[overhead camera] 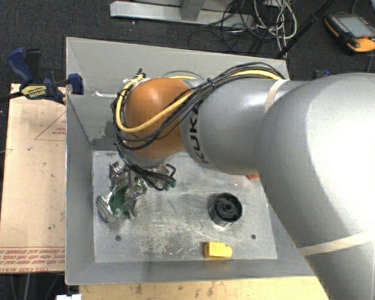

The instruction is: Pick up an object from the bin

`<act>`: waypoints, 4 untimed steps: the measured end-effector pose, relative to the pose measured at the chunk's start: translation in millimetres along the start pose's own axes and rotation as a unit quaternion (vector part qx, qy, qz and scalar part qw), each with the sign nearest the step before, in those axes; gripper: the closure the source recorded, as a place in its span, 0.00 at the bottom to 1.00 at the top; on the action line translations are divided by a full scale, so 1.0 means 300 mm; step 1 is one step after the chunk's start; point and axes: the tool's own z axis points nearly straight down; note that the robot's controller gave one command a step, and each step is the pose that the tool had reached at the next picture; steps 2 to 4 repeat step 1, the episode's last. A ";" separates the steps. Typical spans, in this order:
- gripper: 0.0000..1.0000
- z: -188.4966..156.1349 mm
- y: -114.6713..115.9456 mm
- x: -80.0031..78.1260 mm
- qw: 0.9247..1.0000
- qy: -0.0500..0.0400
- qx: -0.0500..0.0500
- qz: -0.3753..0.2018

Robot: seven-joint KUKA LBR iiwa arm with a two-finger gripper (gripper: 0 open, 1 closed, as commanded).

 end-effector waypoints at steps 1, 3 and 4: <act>1.00 0.000 0.000 0.000 1.000 0.000 0.000 0.000; 1.00 0.000 0.000 0.000 1.000 0.000 0.000 0.000; 1.00 0.000 0.000 0.000 1.000 0.000 0.000 0.000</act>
Offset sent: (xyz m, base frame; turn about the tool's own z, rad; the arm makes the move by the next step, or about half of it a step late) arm -0.0102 -0.0201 0.1926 0.0270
